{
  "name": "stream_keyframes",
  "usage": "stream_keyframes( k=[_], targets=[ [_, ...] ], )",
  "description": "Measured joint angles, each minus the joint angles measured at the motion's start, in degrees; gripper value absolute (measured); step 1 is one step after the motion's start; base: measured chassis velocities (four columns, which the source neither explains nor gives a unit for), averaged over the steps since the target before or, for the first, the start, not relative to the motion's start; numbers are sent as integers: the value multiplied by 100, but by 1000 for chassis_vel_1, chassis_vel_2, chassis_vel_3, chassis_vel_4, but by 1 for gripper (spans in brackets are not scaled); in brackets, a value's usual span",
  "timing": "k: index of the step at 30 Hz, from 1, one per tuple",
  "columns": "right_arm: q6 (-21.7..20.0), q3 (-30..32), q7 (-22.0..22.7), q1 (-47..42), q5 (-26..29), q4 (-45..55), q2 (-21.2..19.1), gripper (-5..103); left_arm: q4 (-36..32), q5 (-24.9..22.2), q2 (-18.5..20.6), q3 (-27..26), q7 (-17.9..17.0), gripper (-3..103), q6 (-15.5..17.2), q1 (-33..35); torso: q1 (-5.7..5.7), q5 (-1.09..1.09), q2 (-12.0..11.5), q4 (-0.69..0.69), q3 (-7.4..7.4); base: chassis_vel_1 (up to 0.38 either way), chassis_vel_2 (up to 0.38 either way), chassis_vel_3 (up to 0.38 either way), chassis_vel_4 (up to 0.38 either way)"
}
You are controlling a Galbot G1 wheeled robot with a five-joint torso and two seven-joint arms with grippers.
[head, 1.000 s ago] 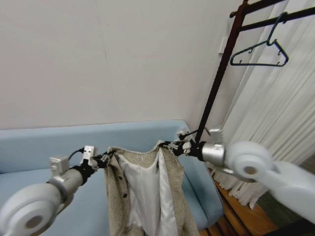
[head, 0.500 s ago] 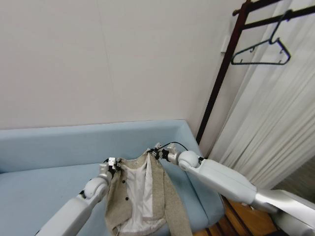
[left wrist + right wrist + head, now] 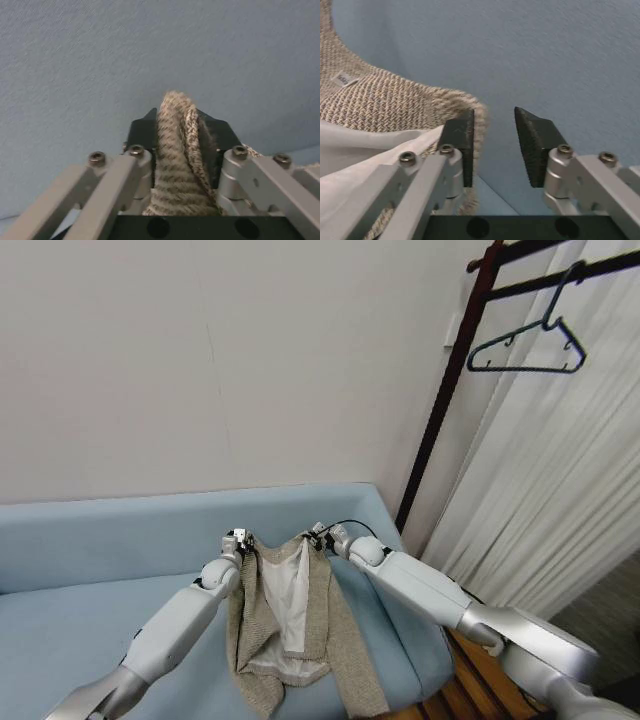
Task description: Pick up the clothes from the sofa and hang them on the clothes hanger.
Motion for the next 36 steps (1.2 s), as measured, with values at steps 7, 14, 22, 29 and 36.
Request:
stream_keyframes(
  k=[7, 14, 22, 29, 36],
  targets=[
    [-44, 109, -312, -20, -7, 135, -388, 54, 50, -15, 410, -289, 1169, 57, 199, 224, 0, -2, 1, -2, 0, 0, 0, 0, 0],
    [-566, 410, 675, -573, 1027, 1480, -1098, 81, -677, -281, 725, -1023, 1920, 85, -186, 900, 0, -2, 1, -3, -1, 0, 0, 0, 0],
    [-1135, 1384, 2070, -1799, 2555, 2509, -1066, 99, -2043, -332, 877, -2174, 1388, 99, 124, 2259, -3, 1, 2, -1, -2, 0, 0, 0, 0],
    [-1106, 2191, 2852, -2960, 2812, 2654, -618, 100, -2672, -307, 573, -2943, 1137, 100, 121, 3659, -2, -4, 2, -3, -1, 0, 0, 0, 0],
    [-1027, 2673, 2912, -3618, 2651, 2378, -317, 94, -2781, -358, 304, -2876, 1282, 100, -132, 4091, -1, -1, 2, -5, -1, 0, 0, 0, 0]
  ],
)
